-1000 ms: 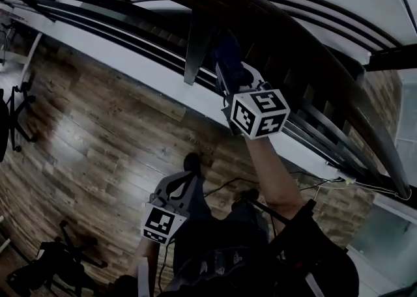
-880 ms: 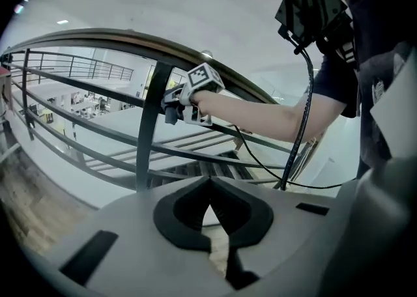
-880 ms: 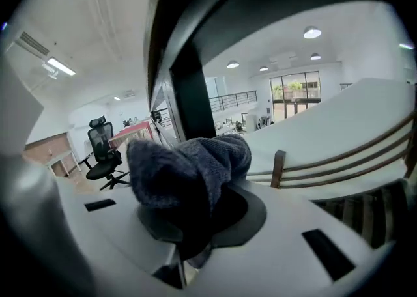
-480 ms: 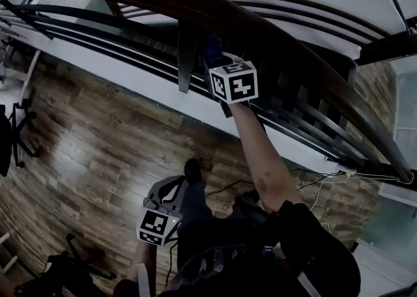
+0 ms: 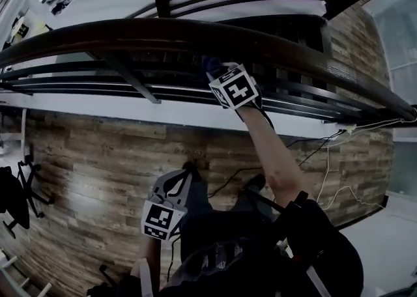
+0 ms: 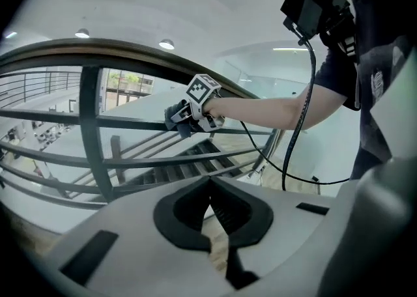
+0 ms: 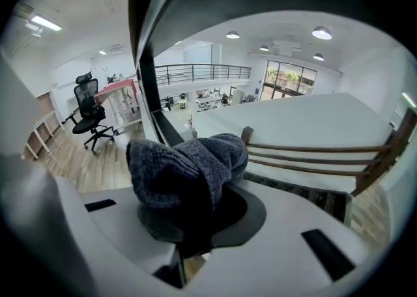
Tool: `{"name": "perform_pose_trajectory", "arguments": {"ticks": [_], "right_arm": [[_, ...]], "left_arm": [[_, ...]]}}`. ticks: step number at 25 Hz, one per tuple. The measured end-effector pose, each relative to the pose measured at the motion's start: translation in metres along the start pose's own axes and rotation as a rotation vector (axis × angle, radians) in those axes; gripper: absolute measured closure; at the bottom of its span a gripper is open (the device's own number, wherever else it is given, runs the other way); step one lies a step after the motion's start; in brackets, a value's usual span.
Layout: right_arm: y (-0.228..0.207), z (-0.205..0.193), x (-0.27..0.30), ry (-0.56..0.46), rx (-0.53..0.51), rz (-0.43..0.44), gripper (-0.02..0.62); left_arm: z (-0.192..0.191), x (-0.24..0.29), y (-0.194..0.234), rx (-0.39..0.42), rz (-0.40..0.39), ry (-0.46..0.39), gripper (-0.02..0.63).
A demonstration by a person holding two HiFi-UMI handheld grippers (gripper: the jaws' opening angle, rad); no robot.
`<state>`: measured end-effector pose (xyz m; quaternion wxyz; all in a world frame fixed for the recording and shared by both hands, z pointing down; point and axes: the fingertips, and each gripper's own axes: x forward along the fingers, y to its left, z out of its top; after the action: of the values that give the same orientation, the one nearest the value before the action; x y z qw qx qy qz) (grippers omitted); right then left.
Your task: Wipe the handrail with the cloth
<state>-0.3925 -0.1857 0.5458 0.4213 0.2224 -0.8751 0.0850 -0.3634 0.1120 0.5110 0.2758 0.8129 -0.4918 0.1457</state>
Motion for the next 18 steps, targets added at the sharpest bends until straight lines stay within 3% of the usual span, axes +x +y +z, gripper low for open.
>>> {"name": "perform_pose_trajectory", "arguments": {"ticks": [7,15,18], "right_arm": [[-0.114,-0.103,-0.108,-0.019,0.098,-0.121,0.557],[-0.261,-0.253,-0.244,-0.056,0.232,-0.247,0.557],[-0.317,-0.307,-0.284,-0.045,0.266,-0.277,0.557]], "left_arm": [[0.025,0.066,-0.110,0.107,-0.125,0.062,0.598],[0.055,0.156,-0.252,0.282,-0.216,0.175,0.598],[0.074,0.195,-0.303,0.280,-0.232,0.165,0.598]]}}
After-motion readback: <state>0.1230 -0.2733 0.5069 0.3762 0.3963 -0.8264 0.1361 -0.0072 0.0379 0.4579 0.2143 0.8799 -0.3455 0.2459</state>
